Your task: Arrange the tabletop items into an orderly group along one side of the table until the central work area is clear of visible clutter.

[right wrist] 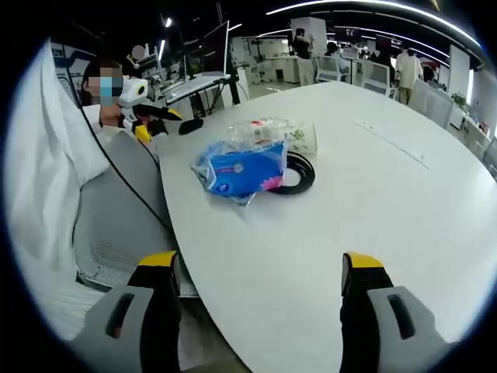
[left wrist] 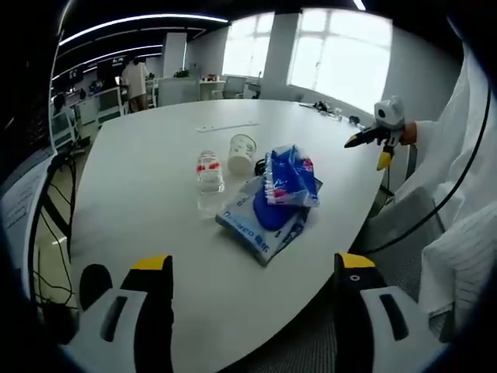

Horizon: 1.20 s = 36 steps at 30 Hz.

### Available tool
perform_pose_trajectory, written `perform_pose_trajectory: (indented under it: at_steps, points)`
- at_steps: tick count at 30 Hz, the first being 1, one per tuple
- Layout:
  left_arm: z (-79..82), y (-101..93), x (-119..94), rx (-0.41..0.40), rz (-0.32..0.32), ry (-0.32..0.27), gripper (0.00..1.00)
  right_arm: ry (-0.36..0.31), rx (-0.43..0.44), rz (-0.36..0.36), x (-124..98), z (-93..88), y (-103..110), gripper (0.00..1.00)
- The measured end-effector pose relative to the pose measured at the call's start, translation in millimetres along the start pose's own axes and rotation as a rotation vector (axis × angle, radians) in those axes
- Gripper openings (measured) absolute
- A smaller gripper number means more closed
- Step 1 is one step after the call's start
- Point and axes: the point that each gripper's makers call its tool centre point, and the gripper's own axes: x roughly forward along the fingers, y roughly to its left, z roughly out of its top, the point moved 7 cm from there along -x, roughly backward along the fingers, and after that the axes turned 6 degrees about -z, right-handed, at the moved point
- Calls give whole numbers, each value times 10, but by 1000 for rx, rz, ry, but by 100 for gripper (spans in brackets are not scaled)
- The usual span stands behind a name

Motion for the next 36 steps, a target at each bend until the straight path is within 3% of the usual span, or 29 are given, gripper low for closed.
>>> perform_pose_trajectory:
  at_steps: [36]
  points:
    - [124,-32,-36,-15,12,-30,87,-19,-10,-18,0,105,-98,84]
